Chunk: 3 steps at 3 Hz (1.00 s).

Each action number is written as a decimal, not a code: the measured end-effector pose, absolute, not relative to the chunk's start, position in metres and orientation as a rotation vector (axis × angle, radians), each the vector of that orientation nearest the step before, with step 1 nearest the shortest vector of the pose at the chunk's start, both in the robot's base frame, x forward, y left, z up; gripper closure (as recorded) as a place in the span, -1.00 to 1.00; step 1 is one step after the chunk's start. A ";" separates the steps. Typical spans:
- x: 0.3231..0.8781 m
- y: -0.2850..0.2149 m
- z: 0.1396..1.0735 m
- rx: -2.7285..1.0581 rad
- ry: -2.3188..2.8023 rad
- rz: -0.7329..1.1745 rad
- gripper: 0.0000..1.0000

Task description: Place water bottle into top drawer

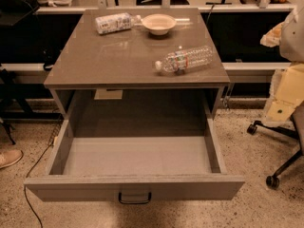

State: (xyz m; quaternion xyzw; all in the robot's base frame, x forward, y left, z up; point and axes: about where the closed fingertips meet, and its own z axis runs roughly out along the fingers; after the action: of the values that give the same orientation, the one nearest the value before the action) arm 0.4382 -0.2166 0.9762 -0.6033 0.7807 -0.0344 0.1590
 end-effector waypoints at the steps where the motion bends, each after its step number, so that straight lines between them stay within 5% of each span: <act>1: 0.439 -0.216 0.977 -1.722 2.225 -0.102 -1.00; 3: 0.569 -0.148 0.952 -1.851 1.937 -0.048 -1.00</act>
Offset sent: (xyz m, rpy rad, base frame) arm 0.1169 0.0568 -0.0262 0.0804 -0.1116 0.2156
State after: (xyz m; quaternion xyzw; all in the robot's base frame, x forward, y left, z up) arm 0.5691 -0.1479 0.9518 -0.6723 0.7038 -0.0176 0.2289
